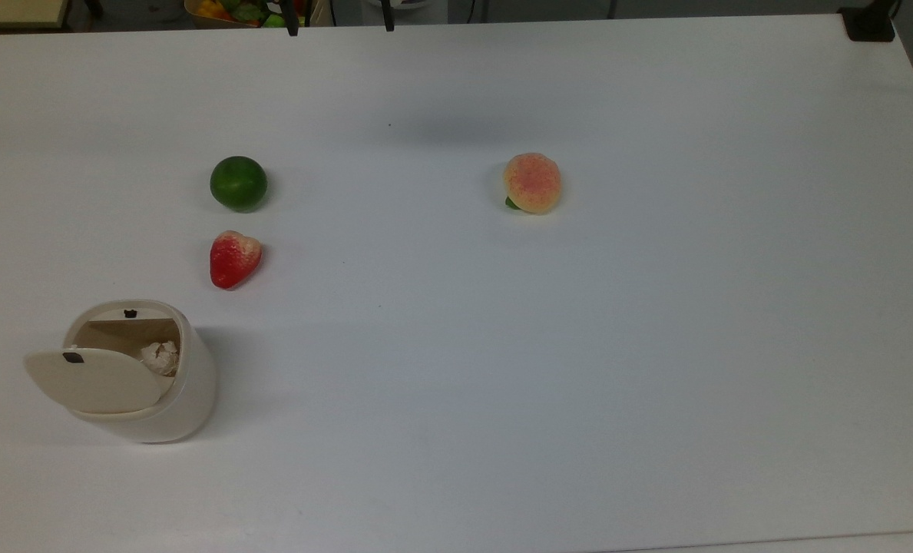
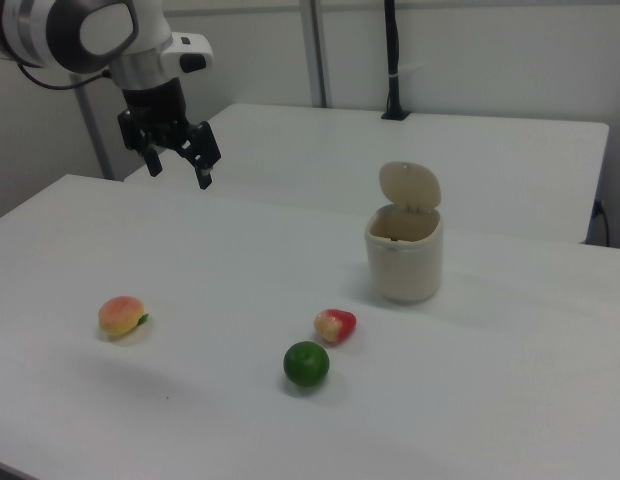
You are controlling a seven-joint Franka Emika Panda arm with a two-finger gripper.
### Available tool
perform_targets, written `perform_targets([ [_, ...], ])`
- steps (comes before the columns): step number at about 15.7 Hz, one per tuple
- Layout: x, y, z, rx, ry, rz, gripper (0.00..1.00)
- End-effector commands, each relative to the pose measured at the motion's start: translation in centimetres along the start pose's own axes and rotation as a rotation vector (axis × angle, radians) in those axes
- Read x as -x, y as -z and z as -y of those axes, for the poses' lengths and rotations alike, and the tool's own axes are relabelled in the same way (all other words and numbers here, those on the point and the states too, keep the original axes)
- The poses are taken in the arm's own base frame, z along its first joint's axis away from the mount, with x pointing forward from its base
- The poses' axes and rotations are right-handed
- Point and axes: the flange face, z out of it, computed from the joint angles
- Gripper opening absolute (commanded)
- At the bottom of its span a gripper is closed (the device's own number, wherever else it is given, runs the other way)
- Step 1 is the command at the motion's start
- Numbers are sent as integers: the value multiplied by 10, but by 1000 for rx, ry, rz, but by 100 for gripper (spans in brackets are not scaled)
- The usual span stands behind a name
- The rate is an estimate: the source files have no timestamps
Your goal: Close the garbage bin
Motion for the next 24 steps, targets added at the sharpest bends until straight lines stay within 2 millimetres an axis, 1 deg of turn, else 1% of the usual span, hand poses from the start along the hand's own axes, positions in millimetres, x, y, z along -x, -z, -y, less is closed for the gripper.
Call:
perform_targets([
  [1, 4, 4, -1, 9, 14, -22, 100],
  [13, 2, 1, -3, 6, 30, -27, 99],
  [15, 1, 1, -4, 2, 29, -30, 85],
  [17, 1, 0, -4, 2, 32, -29, 65],
  [19, 1, 0, -4, 1, 80, -29, 42],
  [21, 1, -1, -4, 1, 114, -28, 22],
  [23, 1, -1, -3, 0, 115, -28, 5],
  [24, 1, -1, -4, -1, 114, -28, 1],
])
